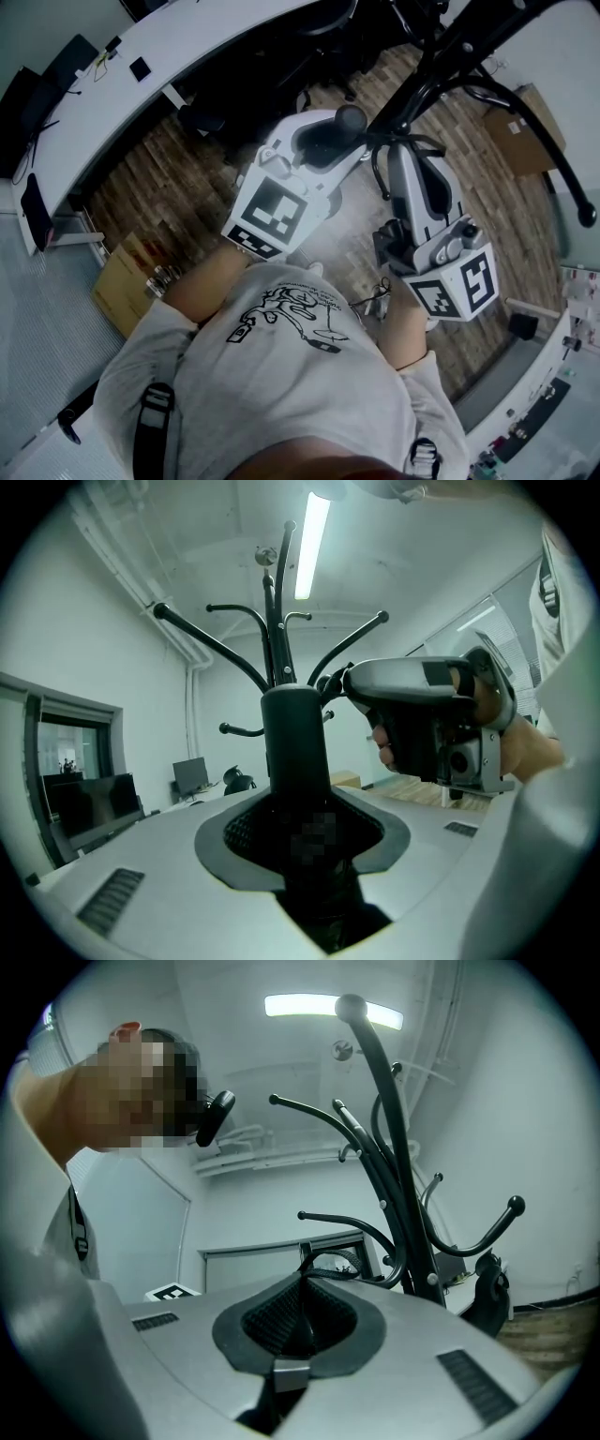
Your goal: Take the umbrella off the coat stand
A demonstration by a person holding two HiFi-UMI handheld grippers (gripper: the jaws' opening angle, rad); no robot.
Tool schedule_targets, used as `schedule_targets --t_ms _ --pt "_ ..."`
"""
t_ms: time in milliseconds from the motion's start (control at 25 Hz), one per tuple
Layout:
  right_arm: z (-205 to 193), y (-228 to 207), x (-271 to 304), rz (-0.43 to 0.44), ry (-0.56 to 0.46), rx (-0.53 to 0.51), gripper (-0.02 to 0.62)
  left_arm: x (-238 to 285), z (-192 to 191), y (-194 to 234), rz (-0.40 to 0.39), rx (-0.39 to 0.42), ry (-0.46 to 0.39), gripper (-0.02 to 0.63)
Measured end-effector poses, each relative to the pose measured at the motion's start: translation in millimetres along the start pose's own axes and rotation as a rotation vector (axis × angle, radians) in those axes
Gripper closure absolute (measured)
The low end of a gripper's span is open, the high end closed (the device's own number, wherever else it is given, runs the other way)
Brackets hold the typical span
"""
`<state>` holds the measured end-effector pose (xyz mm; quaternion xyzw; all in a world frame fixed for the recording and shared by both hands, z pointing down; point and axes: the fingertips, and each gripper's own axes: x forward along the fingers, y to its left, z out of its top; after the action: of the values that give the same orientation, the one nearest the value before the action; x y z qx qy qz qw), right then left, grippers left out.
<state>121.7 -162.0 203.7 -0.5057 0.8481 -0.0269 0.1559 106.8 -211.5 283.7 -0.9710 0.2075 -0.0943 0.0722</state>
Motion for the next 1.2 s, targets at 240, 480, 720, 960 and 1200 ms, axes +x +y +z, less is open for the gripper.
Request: schedule_targets --t_ms 240,480,720,960,1200 --pt "3 -4 -6 -0.027 -0.004 0.002 0.577 -5 2 4 0.006 -0.015 -0.006 0.42" --pt "15 -12 -9 -0.06 -0.038 -0.009 0.569 -5 1 9 0.018 -0.02 0.004 0.42" --pt "17 -24 -8 -0.104 -0.023 -0.014 0.569 -3 -5 16 0.034 -0.025 0.043 0.42" --pt "14 -28 1 -0.116 -0.016 -0.007 0.577 1 -14 24 0.035 -0.042 0.063 0.42" --pt "15 -40 10 -0.161 0.009 -0.033 0.58 13 -23 27 0.018 -0.049 0.088 0.42"
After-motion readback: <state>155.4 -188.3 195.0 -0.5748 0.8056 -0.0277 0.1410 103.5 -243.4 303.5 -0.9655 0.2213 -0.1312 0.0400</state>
